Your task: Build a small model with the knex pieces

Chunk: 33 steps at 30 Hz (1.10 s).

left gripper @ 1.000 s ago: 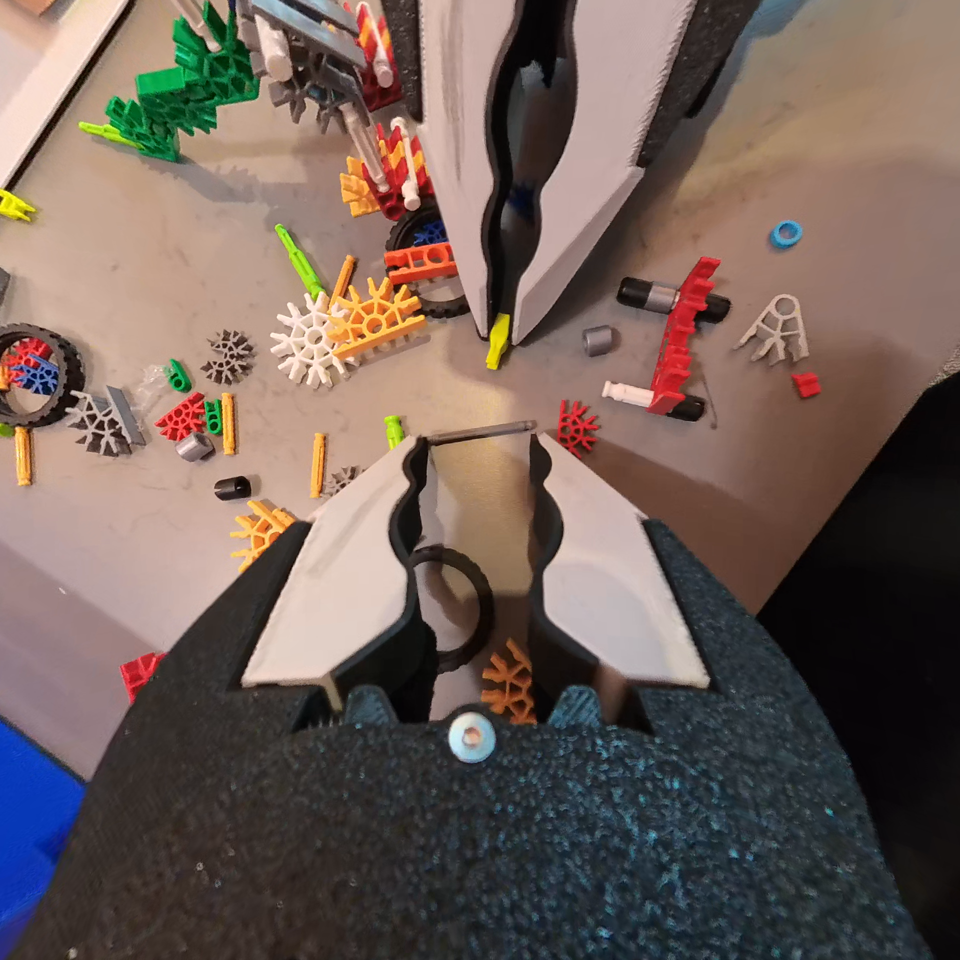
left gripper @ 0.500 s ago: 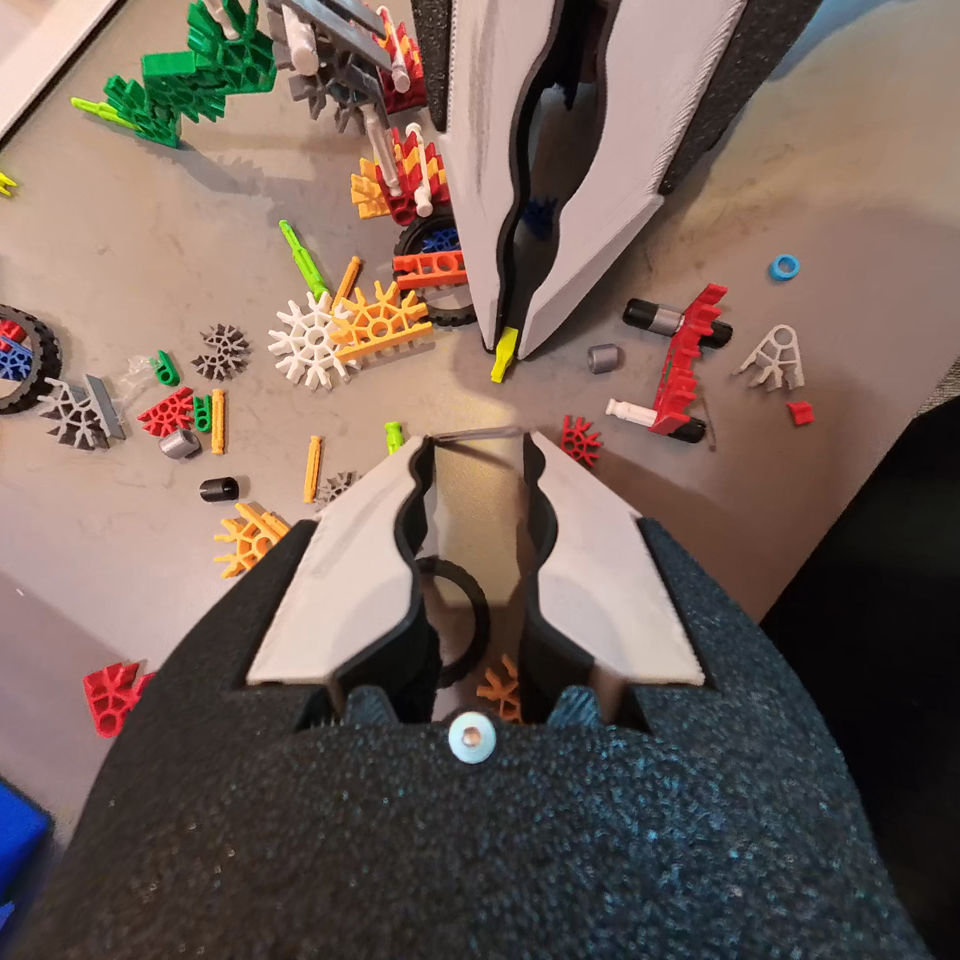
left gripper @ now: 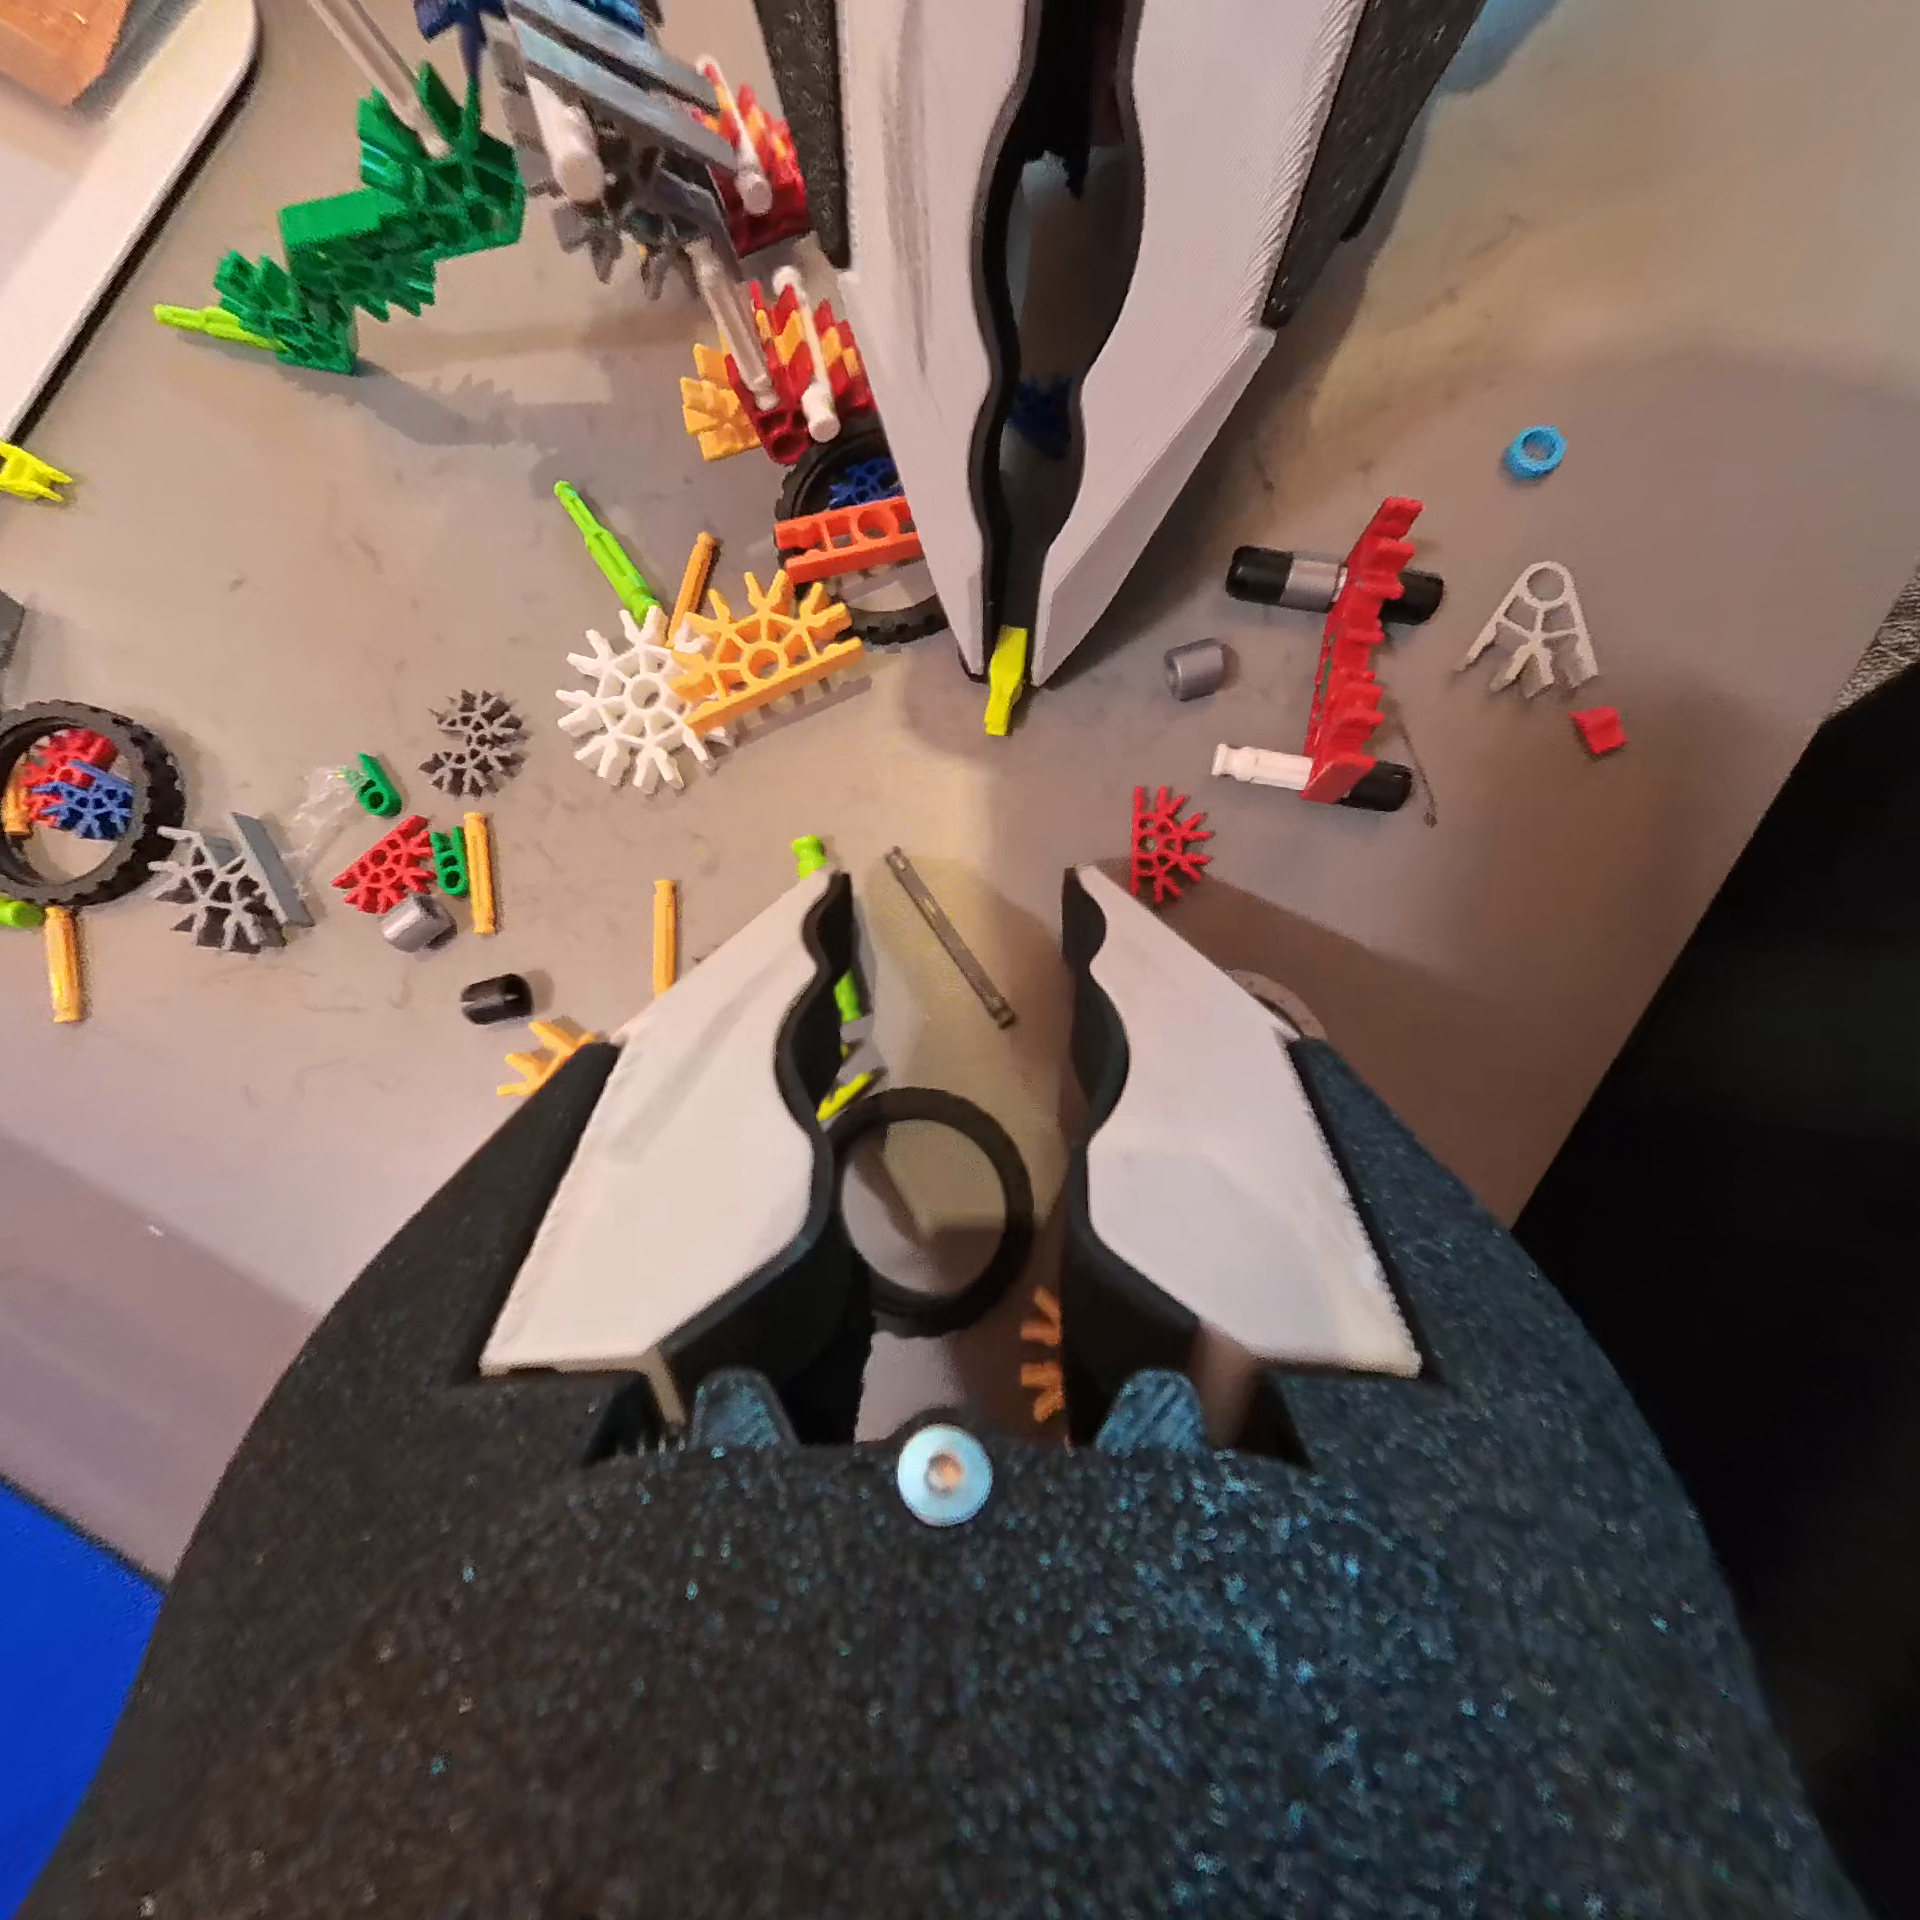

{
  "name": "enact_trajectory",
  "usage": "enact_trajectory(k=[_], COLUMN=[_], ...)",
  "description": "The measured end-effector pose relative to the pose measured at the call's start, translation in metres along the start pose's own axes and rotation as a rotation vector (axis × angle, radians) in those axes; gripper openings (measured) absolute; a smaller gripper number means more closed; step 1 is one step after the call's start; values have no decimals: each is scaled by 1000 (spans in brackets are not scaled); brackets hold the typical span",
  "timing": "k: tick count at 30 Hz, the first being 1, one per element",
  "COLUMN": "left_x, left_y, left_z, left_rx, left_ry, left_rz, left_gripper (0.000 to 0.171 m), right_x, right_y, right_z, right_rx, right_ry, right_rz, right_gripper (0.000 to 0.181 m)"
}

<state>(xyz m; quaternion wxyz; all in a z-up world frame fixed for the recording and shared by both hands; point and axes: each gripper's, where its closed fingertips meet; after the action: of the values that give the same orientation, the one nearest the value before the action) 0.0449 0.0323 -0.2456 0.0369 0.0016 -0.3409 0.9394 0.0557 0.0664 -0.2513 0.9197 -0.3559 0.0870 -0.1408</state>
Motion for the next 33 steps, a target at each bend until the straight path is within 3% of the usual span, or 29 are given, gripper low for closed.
enact_trajectory(k=[15, 25, 33], left_x=[14, 4, 3], left_y=[18, 5, 12], left_z=[9, 1, 3], left_rx=[127, 66, 84], left_ry=[85, 68, 64], left_rz=[-201, -230, -214], left_gripper=[33, 32, 18], right_x=[0, 0, 0], right_y=[-1, 0, 0], right_z=[0, 0, 0], right_rx=[-18, -27, -33], right_ry=[-16, -18, -22], right_rz=[-28, -34, -40], right_gripper=[6, 6, 6])
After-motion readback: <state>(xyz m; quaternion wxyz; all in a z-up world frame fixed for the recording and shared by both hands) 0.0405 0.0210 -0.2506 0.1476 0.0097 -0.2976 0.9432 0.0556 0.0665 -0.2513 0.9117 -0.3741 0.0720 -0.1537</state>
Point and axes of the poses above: each gripper's, where its closed fingertips meet, z back along the fingers, y out of its underside, x = y × z across the jaws, and after that the axes turned 6 degrees about z, right-handed
